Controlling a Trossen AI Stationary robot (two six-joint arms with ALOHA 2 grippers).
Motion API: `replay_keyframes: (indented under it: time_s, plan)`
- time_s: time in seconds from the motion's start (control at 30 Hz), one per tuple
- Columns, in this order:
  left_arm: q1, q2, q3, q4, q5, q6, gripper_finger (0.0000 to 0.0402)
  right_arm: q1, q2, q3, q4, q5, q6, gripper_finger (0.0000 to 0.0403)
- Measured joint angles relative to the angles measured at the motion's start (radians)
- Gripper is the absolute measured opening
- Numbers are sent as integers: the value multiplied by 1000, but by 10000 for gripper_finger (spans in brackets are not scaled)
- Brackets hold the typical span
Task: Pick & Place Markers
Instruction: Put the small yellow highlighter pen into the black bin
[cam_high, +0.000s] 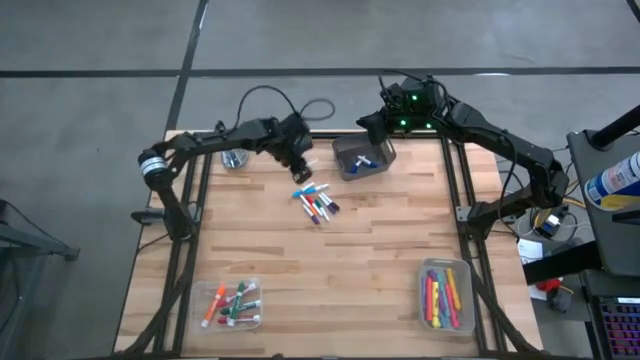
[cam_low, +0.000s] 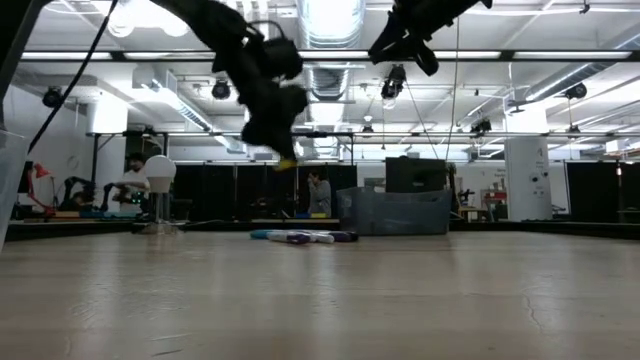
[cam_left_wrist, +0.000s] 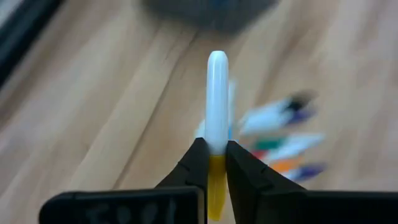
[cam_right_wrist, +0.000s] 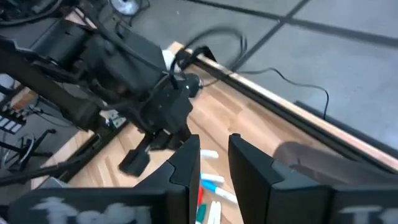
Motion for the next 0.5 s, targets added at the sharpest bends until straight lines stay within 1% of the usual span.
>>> replay_keyframes:
  time_s: [0.07,0.17,0.3,0.5]
  plan:
    - [1,1,49,53,81,-20,29,0,0,0,27,-1,0,75]
    - [1,16,110,156,147,-58,29,0,-1,12,30,0,-6,73]
    - [1,50,178,257,156,-108,30,0,-8,33,28,0,-11,74]
    - [6,131,210,443,158,-215,30,0,-25,97,31,20,-15,70]
